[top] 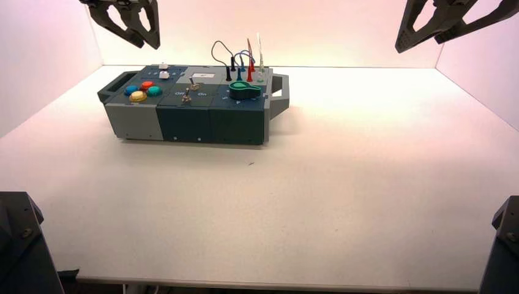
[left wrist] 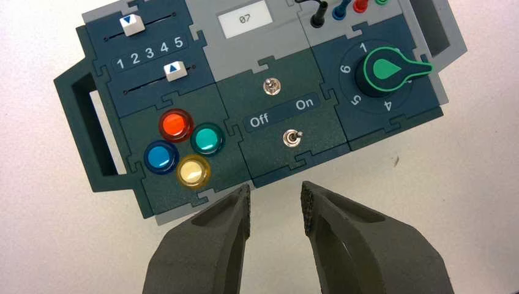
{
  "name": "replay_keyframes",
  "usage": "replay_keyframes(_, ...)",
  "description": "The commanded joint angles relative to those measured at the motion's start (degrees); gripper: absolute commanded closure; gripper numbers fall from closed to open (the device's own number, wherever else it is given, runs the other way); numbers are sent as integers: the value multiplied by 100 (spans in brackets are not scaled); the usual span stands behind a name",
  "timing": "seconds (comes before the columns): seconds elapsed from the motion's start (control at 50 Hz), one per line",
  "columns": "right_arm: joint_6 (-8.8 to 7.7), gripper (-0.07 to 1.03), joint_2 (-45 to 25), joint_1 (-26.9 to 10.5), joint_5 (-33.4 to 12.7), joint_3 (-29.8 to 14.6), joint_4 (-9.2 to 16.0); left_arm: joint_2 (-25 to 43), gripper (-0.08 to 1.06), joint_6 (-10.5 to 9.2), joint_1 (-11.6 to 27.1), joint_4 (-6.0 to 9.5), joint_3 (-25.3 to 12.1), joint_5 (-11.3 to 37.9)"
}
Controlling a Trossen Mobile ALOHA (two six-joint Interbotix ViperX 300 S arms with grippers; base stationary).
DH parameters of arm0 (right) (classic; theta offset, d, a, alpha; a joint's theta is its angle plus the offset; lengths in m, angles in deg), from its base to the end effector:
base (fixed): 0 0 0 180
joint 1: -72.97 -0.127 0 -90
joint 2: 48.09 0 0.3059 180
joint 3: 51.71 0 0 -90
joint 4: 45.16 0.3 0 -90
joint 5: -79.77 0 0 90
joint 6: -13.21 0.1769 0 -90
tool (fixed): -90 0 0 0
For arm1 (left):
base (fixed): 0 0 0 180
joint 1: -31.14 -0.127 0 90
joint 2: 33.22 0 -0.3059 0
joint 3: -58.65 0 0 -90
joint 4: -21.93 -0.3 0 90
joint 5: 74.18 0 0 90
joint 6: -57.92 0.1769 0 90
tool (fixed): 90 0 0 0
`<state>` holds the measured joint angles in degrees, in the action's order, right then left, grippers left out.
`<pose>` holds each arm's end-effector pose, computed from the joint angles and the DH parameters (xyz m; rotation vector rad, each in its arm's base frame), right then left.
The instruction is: Open right gripper.
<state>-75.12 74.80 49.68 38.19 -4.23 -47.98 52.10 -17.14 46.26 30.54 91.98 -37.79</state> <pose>0.2069 0.0828 0.1615 -0.2216 0.9603 0.3470 0.2986 -0.0969 0.1287 0.2222 1.1082 -0.3931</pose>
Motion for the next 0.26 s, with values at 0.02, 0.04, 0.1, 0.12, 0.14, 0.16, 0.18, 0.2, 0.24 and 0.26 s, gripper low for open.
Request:
replay_keyframes(0.02, 18, -3, -18, 18, 44, -88, 18, -70, 51, 18, 9, 0, -185, -18)
replay_keyframes(0.04, 18, -3, -18, 9, 44, -88, 18, -70, 51, 18, 9, -9, -185, -18)
replay_keyframes(0.1, 18, -3, -18, 0, 44, -88, 18, -62, 51, 18, 18, 0, -185, -18)
replay_keyframes(0.12, 18, -3, -18, 0, 44, -88, 18, -62, 51, 18, 9, 0, -185, -18)
replay_keyframes(0.14, 18, -3, -18, 0, 44, -88, 18, -62, 51, 18, 18, 0, -185, -18)
replay_keyframes(0.16, 18, -3, -18, 0, 35, -88, 18, -62, 51, 18, 18, 0, -185, -18)
replay_keyframes(0.18, 18, -3, -18, 0, 35, -88, 18, -62, 51, 18, 9, 0, -176, -18)
replay_keyframes(0.2, 18, -3, -18, 0, 35, -88, 18, -62, 51, 18, 9, 0, -176, -18)
replay_keyframes(0.24, 18, -3, -18, -9, 35, -88, 18, -53, 51, 18, 9, -9, -176, -18)
replay_keyframes(0.26, 18, -3, -18, 0, 35, -88, 26, -53, 51, 18, 18, 0, -176, -18)
